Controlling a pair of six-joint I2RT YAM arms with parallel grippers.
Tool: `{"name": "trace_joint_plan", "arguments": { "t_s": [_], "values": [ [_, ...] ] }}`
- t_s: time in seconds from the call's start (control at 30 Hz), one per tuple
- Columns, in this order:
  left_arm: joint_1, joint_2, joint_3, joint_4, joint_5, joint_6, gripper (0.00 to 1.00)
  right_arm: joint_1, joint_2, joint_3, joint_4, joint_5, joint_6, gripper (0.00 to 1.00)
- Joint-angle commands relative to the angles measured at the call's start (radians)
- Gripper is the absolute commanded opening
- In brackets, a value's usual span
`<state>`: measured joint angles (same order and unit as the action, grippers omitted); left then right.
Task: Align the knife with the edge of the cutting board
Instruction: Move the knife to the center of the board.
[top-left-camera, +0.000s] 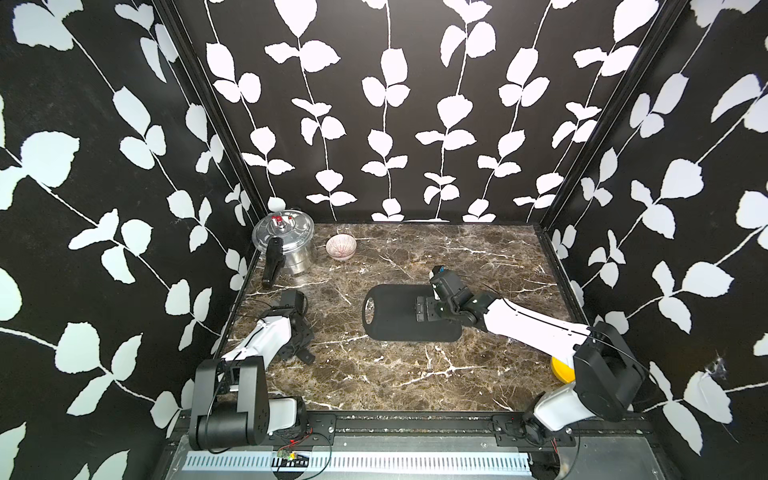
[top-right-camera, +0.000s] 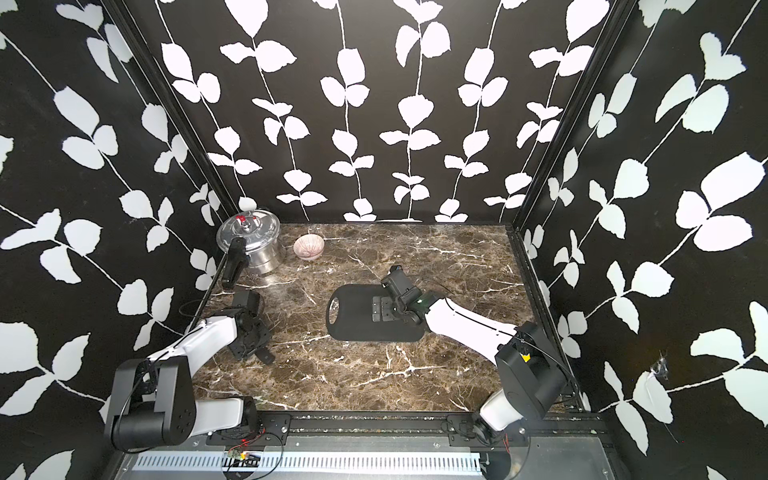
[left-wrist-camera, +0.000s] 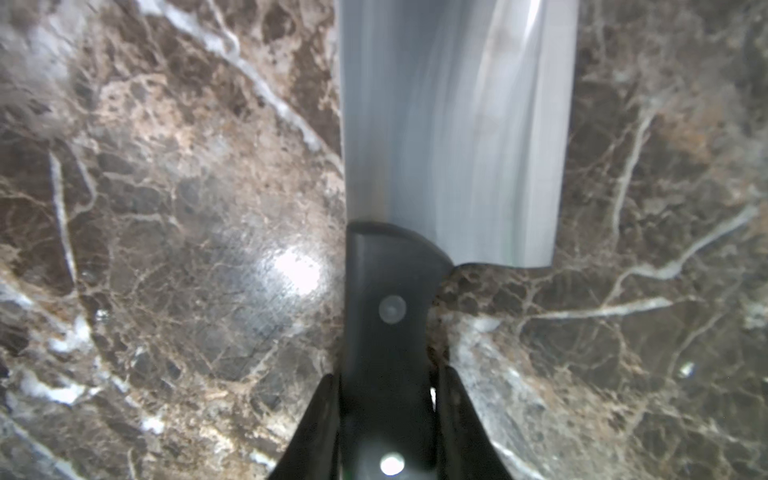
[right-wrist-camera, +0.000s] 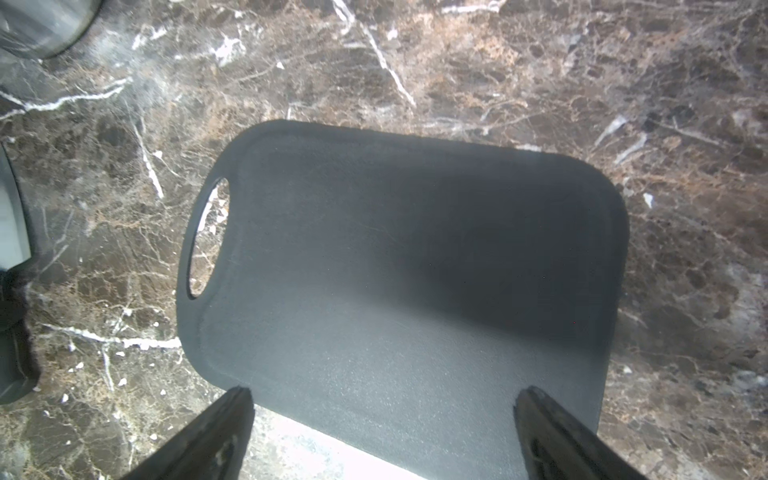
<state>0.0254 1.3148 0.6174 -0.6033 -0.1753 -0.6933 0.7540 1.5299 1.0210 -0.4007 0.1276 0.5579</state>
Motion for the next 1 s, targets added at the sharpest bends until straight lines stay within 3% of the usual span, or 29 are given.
{"name": "trace_joint_plan", "arguments": {
  "t_s": [0.0, 0.13, 0.47, 0.53, 0.73, 0.97],
  "values": [
    [0.003, 0.015, -0.007, 0.003, 0.022, 0.026, 0.13, 0.009, -0.004, 0.023, 0.005, 0.011, -0.001, 0.99],
    [-0.042, -0.039, -0.039, 0.006, 0.044, -0.016, 0.15, 0.010, -0.005, 0.016, 0.012, 0.011, 0.012, 1.00],
    [-0.381, -0.077, -0.037, -0.018, 0.026, -0.238, 0.25, 0.017, 0.008, 0.021, 0.023, -0.003, 0.010, 0.99],
    [-0.391, -0.071, -0.040, -0.013, 0.035, -0.249, 0.28, 0.018, 0.007, 0.020, 0.024, -0.005, 0.010, 1.00],
    [-0.391, -0.045, 0.005, -0.057, -0.021, -0.161, 0.51, 0.019, -0.001, 0.015, 0.015, 0.001, 0.007, 0.99],
    [-0.385, 0.014, 0.060, -0.061, -0.054, -0.084, 0.54, 0.019, -0.012, 0.006, 0.010, 0.009, 0.010, 1.00]
  ]
}}
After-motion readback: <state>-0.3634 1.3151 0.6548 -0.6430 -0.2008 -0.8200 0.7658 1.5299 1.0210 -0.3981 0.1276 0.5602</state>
